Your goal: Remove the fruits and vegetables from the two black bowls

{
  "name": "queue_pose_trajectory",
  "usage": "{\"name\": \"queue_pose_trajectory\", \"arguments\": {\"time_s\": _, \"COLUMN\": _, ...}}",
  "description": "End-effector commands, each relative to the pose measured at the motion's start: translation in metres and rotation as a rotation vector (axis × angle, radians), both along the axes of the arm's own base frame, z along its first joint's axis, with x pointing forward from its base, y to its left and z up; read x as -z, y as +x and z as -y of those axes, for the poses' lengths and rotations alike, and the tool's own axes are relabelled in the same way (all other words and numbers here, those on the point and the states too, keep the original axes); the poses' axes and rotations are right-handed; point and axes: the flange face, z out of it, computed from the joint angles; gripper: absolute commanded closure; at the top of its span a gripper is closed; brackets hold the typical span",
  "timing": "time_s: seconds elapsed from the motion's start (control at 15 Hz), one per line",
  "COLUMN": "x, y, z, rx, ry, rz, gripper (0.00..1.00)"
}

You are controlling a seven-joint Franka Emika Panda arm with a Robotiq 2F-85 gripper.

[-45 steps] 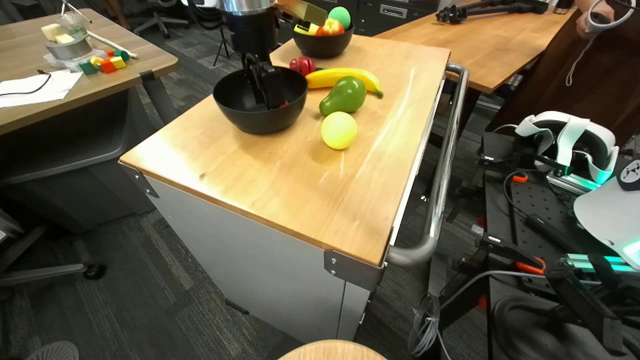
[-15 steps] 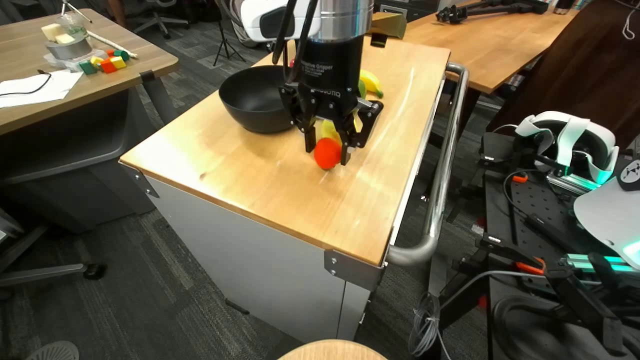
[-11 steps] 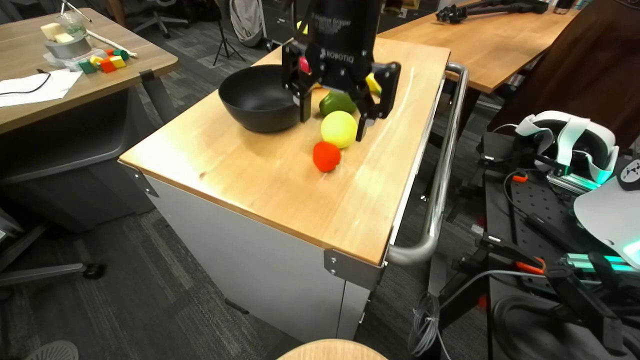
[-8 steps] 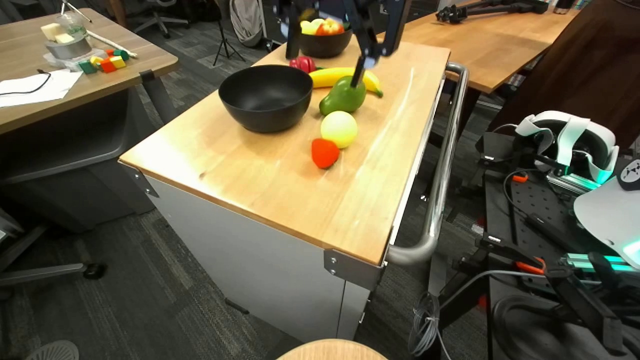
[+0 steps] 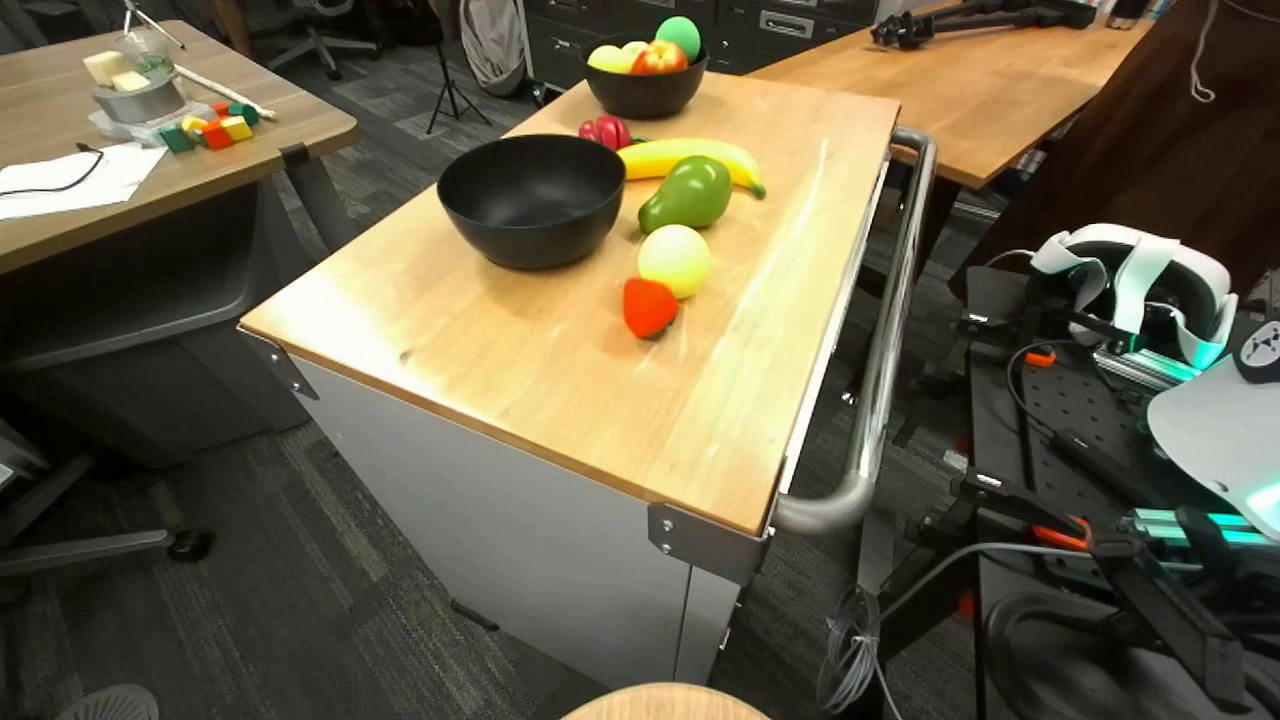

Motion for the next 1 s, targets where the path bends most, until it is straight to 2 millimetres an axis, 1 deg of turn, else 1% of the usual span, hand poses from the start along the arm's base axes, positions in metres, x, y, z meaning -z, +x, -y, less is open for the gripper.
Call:
{"name": "queue_pose_trajectory", "arguments": {"time_s": 0.0, "x": 0.002, "y": -0.001, "z": -0.007, "rx": -0.011, "ry": -0.002, "rz": -0.005, "gripper": 0.00}}
{"name": "queue_pose_trajectory", "arguments": {"time_s": 0.07, "x": 0.003, "y": -0.002, "z": -0.016, "rx": -0.023, "ry": -0.002, "rz": -0.007, "gripper": 0.00}}
{"name": "queue_pose_trajectory", "arguments": {"time_s": 0.13, "x": 0.001, "y": 0.000, "z": -0.018, "rx": -0.010, "ry": 0.013, "rz": 0.005, "gripper": 0.00}}
{"name": "queue_pose_trajectory", "arguments": {"time_s": 0.2, "x": -0.006, "y": 0.010, "z": -0.014, "rx": 0.039, "ry": 0.069, "rz": 0.072, "gripper": 0.00}}
{"name": "queue_pose_trajectory", "arguments": {"time_s": 0.27, "x": -0.014, "y": 0.021, "z": -0.009, "rx": 0.086, "ry": 0.104, "rz": 0.092, "gripper": 0.00}}
{"name": "queue_pose_trajectory", "arguments": {"time_s": 0.33, "x": -0.025, "y": 0.036, "z": 0.006, "rx": 0.131, "ry": 0.129, "rz": 0.103, "gripper": 0.00}}
{"name": "queue_pose_trajectory", "arguments": {"time_s": 0.4, "x": -0.037, "y": 0.050, "z": 0.027, "rx": 0.176, "ry": 0.152, "rz": 0.114, "gripper": 0.00}}
{"name": "queue_pose_trajectory", "arguments": {"time_s": 0.53, "x": -0.052, "y": 0.061, "z": 0.071, "rx": 0.273, "ry": 0.202, "rz": 0.111, "gripper": 0.00}}
{"name": "queue_pose_trajectory", "arguments": {"time_s": 0.67, "x": -0.050, "y": 0.067, "z": 0.126, "rx": 0.365, "ry": 0.220, "rz": 0.024, "gripper": 0.00}}
{"name": "queue_pose_trajectory", "arguments": {"time_s": 0.73, "x": -0.043, "y": 0.068, "z": 0.158, "rx": 0.420, "ry": 0.189, "rz": -0.018, "gripper": 0.00}}
{"name": "queue_pose_trajectory", "arguments": {"time_s": 0.8, "x": -0.040, "y": 0.054, "z": 0.121, "rx": 0.344, "ry": 0.189, "rz": 0.029, "gripper": 0.00}}
{"name": "queue_pose_trajectory", "arguments": {"time_s": 0.87, "x": -0.038, "y": 0.055, "z": 0.139, "rx": 0.367, "ry": 0.186, "rz": 0.017, "gripper": 0.00}}
{"name": "queue_pose_trajectory", "arguments": {"time_s": 0.93, "x": -0.034, "y": 0.055, "z": 0.144, "rx": 0.372, "ry": 0.183, "rz": 0.012, "gripper": 0.00}}
